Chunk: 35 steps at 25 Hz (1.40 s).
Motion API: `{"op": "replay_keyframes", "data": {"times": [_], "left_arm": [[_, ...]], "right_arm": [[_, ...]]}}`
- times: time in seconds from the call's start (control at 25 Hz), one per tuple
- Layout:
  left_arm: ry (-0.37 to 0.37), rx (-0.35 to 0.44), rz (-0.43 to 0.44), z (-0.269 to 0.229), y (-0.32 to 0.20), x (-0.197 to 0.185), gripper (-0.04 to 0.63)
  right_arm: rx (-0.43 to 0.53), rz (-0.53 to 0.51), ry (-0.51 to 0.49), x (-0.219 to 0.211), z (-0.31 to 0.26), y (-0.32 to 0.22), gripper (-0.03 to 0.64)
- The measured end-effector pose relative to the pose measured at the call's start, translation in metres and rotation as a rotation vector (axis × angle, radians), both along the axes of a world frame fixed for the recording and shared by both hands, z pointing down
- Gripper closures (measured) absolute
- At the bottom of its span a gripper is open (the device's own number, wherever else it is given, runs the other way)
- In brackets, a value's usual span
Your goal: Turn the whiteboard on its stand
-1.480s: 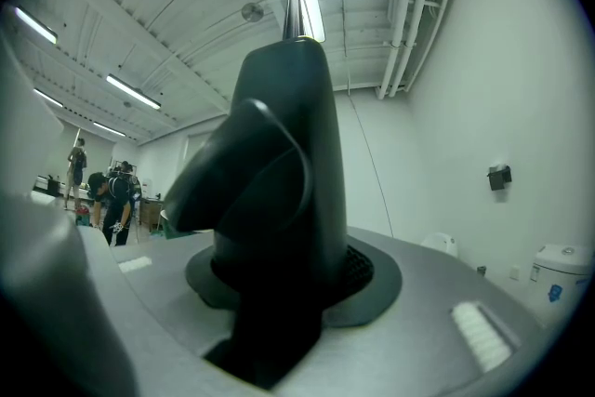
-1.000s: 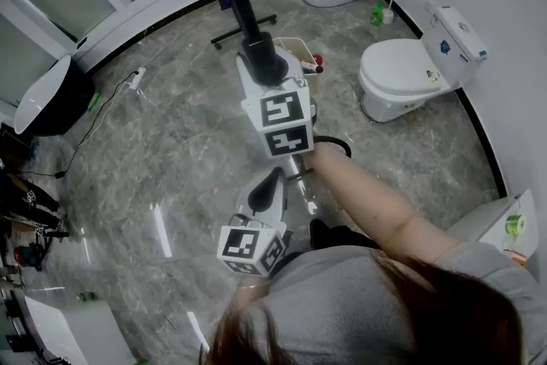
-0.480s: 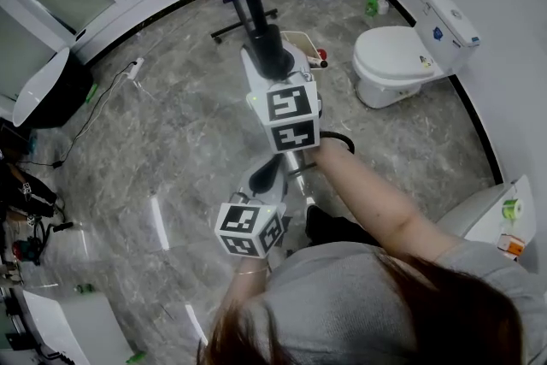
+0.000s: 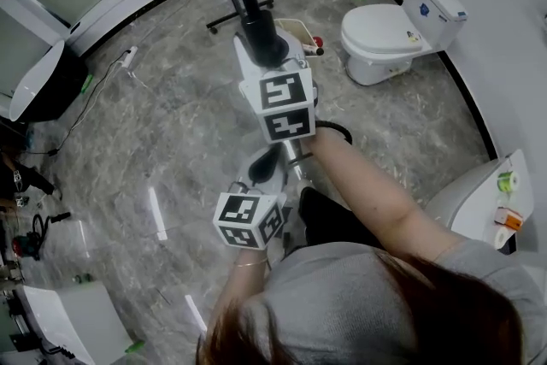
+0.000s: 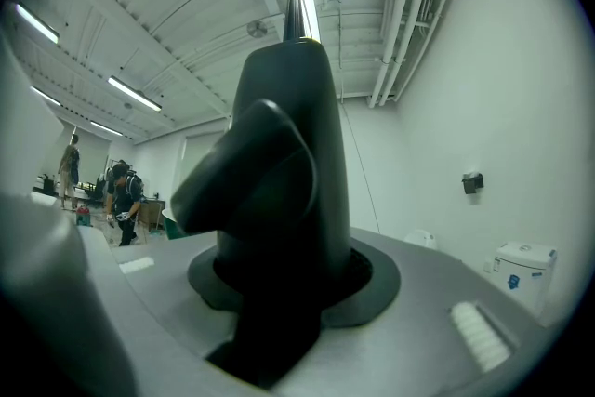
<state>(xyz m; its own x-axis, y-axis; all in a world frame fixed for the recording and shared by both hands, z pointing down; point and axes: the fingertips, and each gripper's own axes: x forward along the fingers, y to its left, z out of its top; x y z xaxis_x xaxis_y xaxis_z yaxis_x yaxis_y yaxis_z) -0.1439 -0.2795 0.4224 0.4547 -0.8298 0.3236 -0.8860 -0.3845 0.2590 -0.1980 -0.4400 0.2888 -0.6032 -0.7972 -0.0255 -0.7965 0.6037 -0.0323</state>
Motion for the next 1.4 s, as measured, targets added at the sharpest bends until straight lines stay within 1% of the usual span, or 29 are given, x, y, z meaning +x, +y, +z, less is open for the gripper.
{"op": "replay_keyframes", "data": {"times": [0.4,0.72,0.96,1.12,1.4], "left_arm": [[0.008,-0.008,0.062,0.0,0.054,0.036,0.595],[-0.001,-0.006,0.061,0.0,0.084,0.056,0.595],[-0.002,-0.005,0.033,-0.005,0.105,0.065,0.595],[0.017,-0.008,0.008,-0.008,0.123,0.077,0.595],[0.058,-0.013,-0.042,-0.002,0.166,0.106,0.595]], "right_arm": [[-0.005,0.01,0.003,0.026,0.001,0.058,0.472],[-0.001,0.02,0.0,0.046,0.002,0.094,0.472],[-0.007,0.02,-0.005,0.06,0.002,0.12,0.46],[-0.004,0.017,-0.003,0.066,0.0,0.144,0.456],[-0.004,0.003,-0.007,0.091,0.001,0.191,0.449]]}}
